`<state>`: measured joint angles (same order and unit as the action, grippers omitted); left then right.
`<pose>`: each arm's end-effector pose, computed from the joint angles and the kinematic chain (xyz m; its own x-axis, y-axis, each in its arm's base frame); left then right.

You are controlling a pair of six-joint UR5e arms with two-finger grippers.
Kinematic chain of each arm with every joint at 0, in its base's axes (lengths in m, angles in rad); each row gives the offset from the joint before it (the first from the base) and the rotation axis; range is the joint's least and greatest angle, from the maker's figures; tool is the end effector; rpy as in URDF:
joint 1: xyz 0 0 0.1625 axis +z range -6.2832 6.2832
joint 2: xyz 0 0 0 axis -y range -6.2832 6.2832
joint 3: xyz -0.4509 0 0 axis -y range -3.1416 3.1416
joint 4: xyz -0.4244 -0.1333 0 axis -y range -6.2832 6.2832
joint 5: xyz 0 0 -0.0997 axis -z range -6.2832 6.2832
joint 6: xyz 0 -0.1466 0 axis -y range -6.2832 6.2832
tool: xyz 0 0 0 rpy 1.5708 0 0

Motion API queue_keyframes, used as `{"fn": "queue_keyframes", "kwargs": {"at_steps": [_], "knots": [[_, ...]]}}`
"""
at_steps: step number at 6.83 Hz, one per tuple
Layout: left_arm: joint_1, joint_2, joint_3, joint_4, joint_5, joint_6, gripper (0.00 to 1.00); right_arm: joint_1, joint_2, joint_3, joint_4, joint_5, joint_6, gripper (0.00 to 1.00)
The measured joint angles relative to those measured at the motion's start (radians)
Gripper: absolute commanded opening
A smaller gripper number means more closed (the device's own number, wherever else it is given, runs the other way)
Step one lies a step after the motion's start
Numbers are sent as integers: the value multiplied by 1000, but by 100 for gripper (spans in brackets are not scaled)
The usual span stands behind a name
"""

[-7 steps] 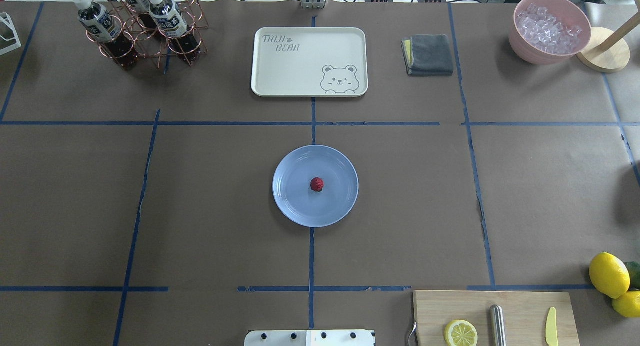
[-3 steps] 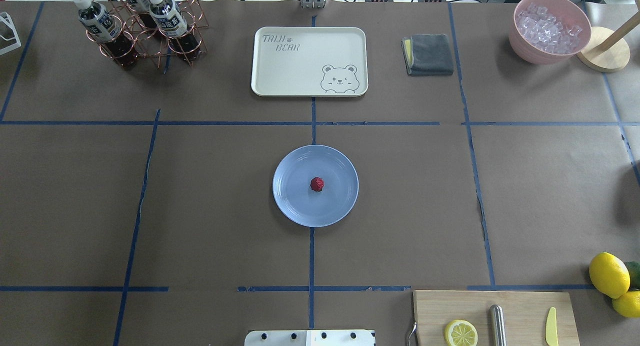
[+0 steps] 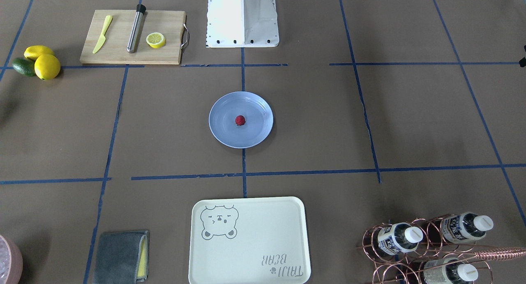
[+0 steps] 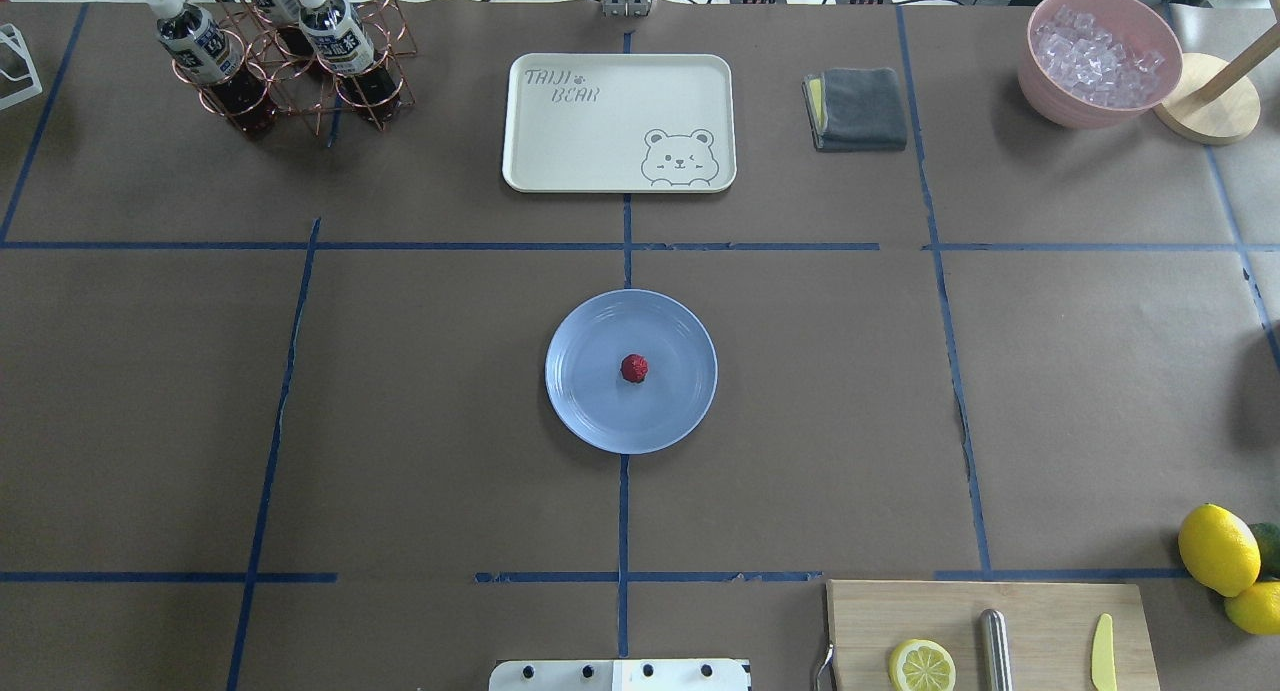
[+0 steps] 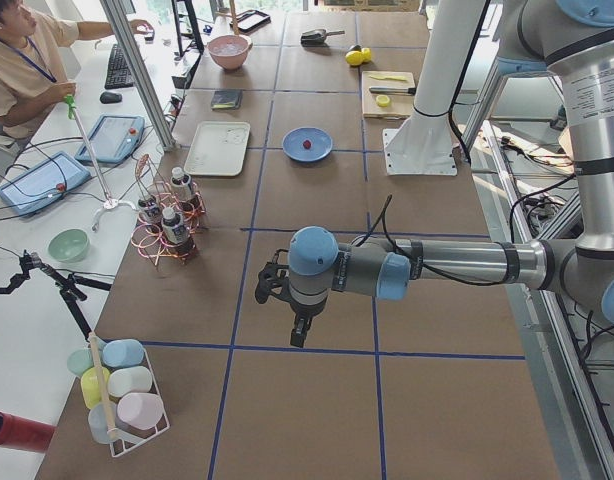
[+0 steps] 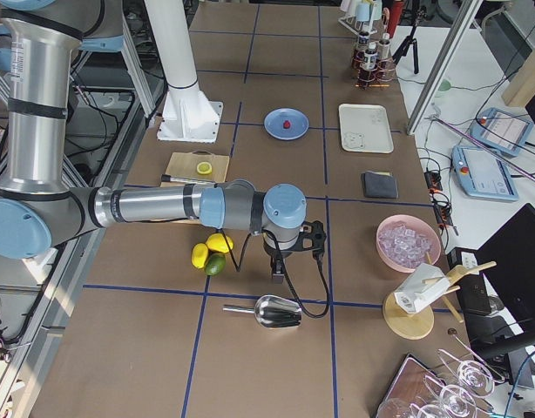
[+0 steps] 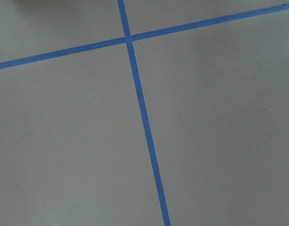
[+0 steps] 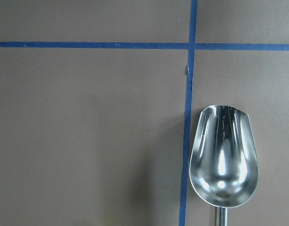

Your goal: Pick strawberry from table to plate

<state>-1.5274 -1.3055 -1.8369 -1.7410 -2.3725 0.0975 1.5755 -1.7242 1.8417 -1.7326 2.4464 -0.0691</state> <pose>-0.0096 -0.4226 0.6808 0.6821 0.2474 -0.6881 -0.1097 0.9650 0.2383 0.0228 -0.4479 0.6566 0.6392 -0.0320 0.7684 0.0395 0.9992 0.0088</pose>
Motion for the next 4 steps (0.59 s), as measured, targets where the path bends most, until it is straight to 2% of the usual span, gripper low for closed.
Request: {"fn": "queue_keyframes", "kwargs": {"at_steps": [1,4], "knots": [[-1,-18,11,-1,1,2,100,0,0,-1,3,-3,-3,100],[-8,-130,19,235,2,5,100,0,-3,0,37,-29,-3,100]]}}
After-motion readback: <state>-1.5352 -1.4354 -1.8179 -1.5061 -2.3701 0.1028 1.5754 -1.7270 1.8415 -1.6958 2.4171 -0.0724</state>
